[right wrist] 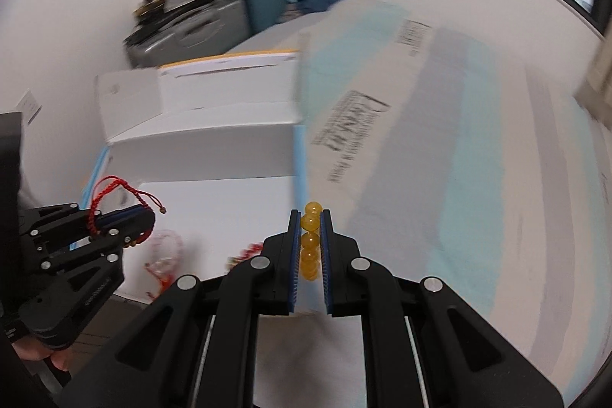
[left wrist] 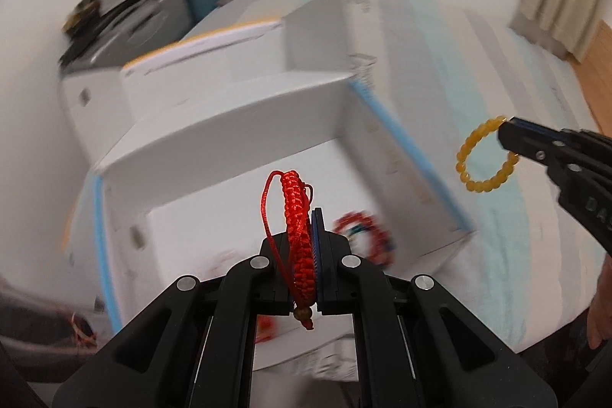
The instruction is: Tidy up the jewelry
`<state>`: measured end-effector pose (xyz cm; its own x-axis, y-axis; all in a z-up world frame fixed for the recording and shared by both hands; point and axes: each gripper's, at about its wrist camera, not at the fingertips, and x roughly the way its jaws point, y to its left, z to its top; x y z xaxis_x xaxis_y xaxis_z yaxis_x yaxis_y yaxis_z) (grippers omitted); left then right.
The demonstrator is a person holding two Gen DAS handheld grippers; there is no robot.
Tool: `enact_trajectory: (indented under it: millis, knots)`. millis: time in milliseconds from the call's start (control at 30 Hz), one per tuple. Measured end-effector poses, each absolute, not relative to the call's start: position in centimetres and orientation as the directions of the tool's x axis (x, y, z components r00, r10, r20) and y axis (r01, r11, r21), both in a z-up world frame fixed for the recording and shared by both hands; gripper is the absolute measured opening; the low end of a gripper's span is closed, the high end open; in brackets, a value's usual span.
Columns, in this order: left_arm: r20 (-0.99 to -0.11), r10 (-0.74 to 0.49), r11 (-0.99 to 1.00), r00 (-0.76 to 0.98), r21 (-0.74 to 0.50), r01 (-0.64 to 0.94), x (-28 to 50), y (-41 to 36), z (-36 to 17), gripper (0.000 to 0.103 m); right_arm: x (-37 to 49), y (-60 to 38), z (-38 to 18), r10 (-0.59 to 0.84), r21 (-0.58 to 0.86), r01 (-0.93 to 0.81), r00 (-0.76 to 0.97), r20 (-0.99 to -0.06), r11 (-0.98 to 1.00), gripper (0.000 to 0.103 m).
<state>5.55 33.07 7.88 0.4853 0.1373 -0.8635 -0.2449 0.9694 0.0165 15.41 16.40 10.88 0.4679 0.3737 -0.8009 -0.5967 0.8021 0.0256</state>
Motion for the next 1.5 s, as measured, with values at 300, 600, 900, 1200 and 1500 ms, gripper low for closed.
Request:
enact_trajectory:
  millis: [300,600,900,1200,1500]
  knots:
    - [-0.926,0.104,0.943,0.364,-0.024,-0.331,3.6,39.5,3.4,0.006,14.4,23.8,6.1,0.376,0.079,-0.663,0.319,-0.87,0.744,0.009]
    - [-0.964,0.052,0.949,0.259,-0.033,-0.314,3.4,41.1,-1.0,0.006,15.2,26.4,0.4,0.279,0.074,-0.659,0.212,-0.937,0.749,0.009]
    - [-0.968,0.057,0.941,0.244,-0.03,-0.338,3.0,41.6,-1.6,0.012,15.5,27.0,-0.9,0.249,0.062,-0.65,0.201,-0.947,0.758,0.012]
    - [-0.943,0.13,0.928,0.306,0.007,-0.373,0.9,40.8,0.8,0.064,14.6,25.2,1.8,0.305,0.086,-0.64,0.24,-0.922,0.763,0.058]
    - [-0.863,0.205,0.905,0.461,-0.011,-0.424,-3.5,39.1,6.1,0.097,11.1,19.6,7.5,0.464,0.136,-0.651,0.363,-0.808,0.747,0.089]
